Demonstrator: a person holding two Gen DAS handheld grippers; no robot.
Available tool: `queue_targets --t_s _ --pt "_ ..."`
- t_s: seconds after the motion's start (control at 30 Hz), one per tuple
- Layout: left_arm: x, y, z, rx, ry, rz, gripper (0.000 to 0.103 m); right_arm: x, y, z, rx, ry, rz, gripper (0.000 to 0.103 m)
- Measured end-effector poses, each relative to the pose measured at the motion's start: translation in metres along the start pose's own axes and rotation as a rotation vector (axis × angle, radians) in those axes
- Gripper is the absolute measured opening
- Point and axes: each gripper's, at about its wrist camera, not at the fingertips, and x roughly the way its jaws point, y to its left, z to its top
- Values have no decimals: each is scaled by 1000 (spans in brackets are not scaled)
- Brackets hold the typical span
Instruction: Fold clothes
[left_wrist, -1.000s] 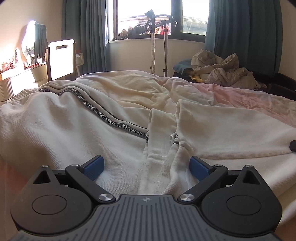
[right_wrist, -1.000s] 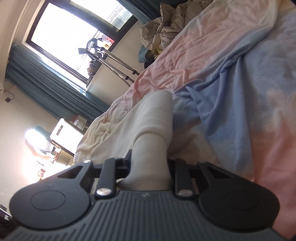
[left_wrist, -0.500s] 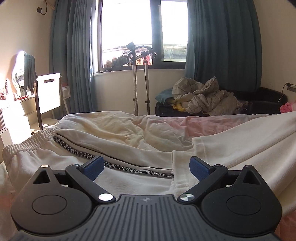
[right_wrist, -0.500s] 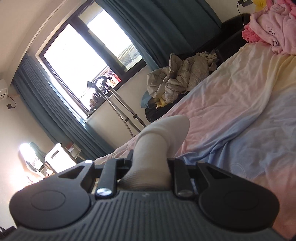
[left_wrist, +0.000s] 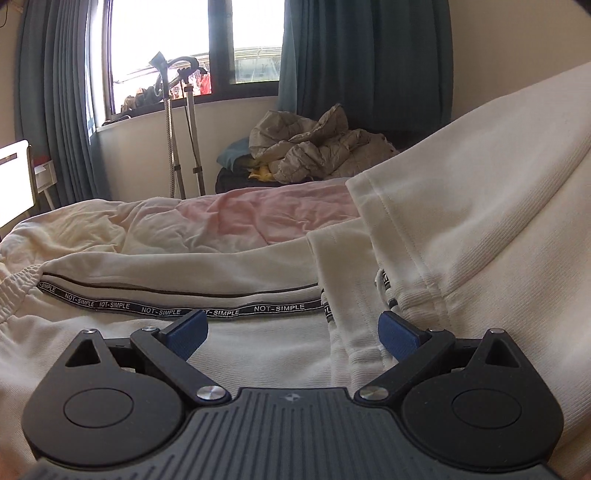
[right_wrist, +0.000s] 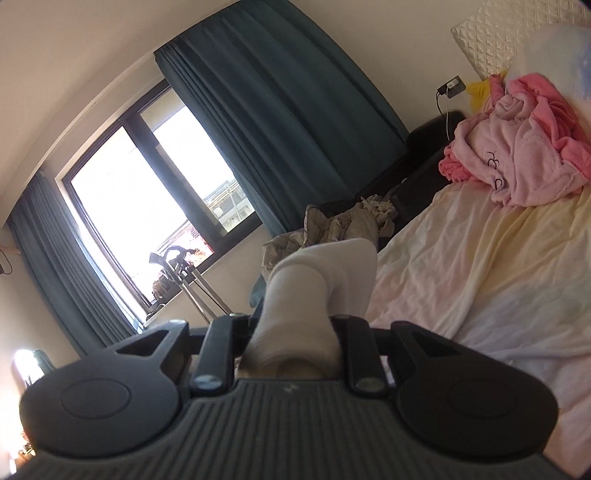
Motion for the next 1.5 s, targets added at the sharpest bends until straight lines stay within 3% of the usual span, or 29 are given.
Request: queue_targets --t_s 0.1,0.2,0.37,0.53,0.67,0.87,1.0,1.07,1.23,1.5 --pt "13 -18 -4 29 32 -51 100 -2 -7 4 -30 -35 -33 23" --pt "15 -17 -4 105 54 -46 99 5 -16 -1 -48 -35 -61 23" --pt "-11 16 3 172 56 -36 100 13 -14 -7 -62 -42 -72 23" --pt "-60 65 7 161 49 10 100 16 -4 -17 -115 -47 -95 23" --pt "-92 108 3 66 12 26 101 18 2 -24 -153 -51 -117 23" --pt "-105 155 8 -44 -41 95 101 23 14 -39 -245 -71 -173 23" --pt "-111 189 20 -167 -59 106 101 38 38 -56 -373 -69 -182 23" --pt "-116 211 20 -275 -75 71 101 50 58 -69 -439 -69 -199 23" --pt "-130 258 20 -411 -129 118 101 74 131 -133 -645 -55 -137 24" --pt "-195 353 -2 -774 -356 209 101 94 246 -275 -811 79 69 23"
